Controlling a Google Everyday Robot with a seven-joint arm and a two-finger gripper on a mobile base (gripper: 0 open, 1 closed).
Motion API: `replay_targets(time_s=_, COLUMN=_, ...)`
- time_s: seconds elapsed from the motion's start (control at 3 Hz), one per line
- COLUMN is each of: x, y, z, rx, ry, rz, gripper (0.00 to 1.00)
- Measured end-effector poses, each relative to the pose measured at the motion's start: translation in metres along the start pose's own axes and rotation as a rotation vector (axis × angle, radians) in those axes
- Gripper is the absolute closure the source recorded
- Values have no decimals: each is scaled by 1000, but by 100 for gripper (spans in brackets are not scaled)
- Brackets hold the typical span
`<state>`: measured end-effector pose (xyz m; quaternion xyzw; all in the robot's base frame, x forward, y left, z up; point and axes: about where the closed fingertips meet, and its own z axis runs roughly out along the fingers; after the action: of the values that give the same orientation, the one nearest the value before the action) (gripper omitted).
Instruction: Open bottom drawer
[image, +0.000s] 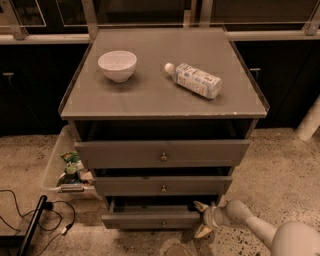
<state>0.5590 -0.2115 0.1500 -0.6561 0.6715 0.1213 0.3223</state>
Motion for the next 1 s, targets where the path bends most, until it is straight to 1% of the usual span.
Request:
replay_targets(time_s=0.33, x=5, y=19, z=-8, rx=-1, ry=-13, rz=12, gripper=38)
replay_targets(time_s=0.67, x=3, y=17, z=-11, rx=-1, ry=-13, rz=12, gripper=61)
replay_targets(time_s=1.0, x=2, y=45, z=-28, rx=-5, ry=-10, rz=3, gripper=84)
